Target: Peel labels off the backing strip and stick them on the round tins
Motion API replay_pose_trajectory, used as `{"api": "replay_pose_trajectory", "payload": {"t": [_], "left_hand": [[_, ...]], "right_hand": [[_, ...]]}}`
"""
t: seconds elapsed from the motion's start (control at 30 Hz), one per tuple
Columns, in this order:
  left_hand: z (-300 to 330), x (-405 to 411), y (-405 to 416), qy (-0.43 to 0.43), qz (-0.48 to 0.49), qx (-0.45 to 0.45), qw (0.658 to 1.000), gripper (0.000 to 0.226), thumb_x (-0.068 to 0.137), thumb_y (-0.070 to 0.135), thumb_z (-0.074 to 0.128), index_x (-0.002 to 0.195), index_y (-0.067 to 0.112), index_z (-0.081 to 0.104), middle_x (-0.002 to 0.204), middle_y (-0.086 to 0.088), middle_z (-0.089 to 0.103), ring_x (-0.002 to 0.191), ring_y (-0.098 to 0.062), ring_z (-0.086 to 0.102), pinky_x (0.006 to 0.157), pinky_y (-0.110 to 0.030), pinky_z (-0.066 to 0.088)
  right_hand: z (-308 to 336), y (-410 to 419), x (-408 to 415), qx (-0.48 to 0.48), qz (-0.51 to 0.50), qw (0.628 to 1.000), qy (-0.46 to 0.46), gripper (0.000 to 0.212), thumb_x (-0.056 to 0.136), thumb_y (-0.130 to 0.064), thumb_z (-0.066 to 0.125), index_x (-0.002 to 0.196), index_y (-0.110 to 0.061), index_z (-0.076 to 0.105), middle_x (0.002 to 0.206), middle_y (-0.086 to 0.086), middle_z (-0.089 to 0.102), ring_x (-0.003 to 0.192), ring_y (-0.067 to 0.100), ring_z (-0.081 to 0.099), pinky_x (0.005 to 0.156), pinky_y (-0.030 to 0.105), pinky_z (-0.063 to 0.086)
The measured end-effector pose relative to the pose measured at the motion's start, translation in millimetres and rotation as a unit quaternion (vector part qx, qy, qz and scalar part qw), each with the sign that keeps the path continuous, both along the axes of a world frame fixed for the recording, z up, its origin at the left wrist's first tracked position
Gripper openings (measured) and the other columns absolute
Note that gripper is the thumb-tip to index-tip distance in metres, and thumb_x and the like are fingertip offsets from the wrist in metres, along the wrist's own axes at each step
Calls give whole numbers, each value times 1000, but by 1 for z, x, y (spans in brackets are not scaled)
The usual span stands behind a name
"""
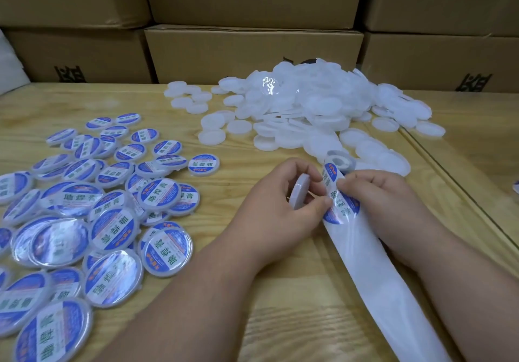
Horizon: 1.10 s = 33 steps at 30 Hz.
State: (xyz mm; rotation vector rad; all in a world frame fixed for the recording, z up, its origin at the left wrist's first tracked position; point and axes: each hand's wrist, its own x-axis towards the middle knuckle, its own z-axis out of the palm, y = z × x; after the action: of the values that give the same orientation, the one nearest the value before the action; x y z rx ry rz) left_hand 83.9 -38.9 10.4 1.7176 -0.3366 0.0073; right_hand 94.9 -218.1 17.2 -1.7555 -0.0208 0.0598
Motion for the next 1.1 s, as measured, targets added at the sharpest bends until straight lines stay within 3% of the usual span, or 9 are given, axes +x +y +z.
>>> {"api": "replay_pose_trajectory", "payload": {"t": [0.1, 0.2, 0.3, 0.53, 0.6, 0.7, 0.9, 1.1], "left_hand": [[2, -3, -2, -13, -9, 6, 1000, 29, 81, 19, 83, 96, 33, 62, 95, 8, 72, 83, -9, 71, 74, -19, 55], [2, -4, -4, -21, -3, 16, 1000, 34, 76, 22, 86, 96, 36, 62, 98, 10, 72, 90, -11, 71, 82, -29, 58], [1, -3, -3, -24, 10, 11, 1000, 35, 76, 22, 85, 97, 39, 62, 100, 14, 72, 95, -8, 70, 85, -30, 57], [1, -2, -3, -3, -7, -42, 999, 36, 80, 10, 82, 96, 36, 63, 102, 8, 73, 87, -15, 74, 71, -20, 56], [1, -1, -3, 0, -15, -42, 999, 35, 80, 10, 81, 96, 35, 63, 101, 7, 74, 85, -14, 73, 70, -20, 56], [1, 0, -4, 1, -18, -33, 999, 35, 80, 12, 81, 95, 38, 63, 97, 9, 72, 80, -10, 70, 71, -19, 55], [-2, 1, -5, -15, -32, 2, 999, 33, 83, 14, 77, 95, 41, 62, 84, 15, 65, 75, -3, 63, 68, -17, 52], [-2, 1, -4, -26, -18, -2, 999, 33, 87, 12, 75, 93, 41, 61, 87, 14, 68, 78, 0, 64, 68, -16, 52]], "right_hand": [[1, 0, 2, 34, -14, 999, -6, 30, 85, -28, 62, 69, -3, 67, 63, 13, 64, 56, 21, 58, 54, 30, 47], [-1, 1, 0, 31, -5, 999, -17, 34, 82, -31, 64, 72, 1, 65, 61, 14, 63, 53, 21, 55, 50, 30, 46], [-2, 1, 0, 24, 10, 999, -24, 32, 95, -23, 65, 69, -5, 67, 62, 9, 65, 54, 15, 57, 50, 25, 47], [-1, 4, -1, 20, 39, 999, -27, 39, 98, -17, 61, 60, -13, 69, 65, -10, 72, 54, 4, 62, 49, 16, 47], [0, 5, -2, 19, 34, 999, -26, 29, 90, -20, 66, 64, -7, 67, 65, -5, 69, 55, 9, 58, 51, 21, 47], [1, 5, -2, 1, 28, 999, -27, 24, 74, -24, 58, 67, -2, 61, 64, 8, 56, 62, 18, 49, 58, 29, 40], [-2, 7, -1, -25, 39, 998, -38, 31, 79, -31, 61, 75, -1, 68, 68, 11, 61, 66, 20, 54, 65, 36, 44], [-2, 1, 1, -12, 31, 999, -24, 38, 75, -31, 62, 79, 7, 61, 66, 15, 58, 62, 23, 51, 61, 36, 42]]}}
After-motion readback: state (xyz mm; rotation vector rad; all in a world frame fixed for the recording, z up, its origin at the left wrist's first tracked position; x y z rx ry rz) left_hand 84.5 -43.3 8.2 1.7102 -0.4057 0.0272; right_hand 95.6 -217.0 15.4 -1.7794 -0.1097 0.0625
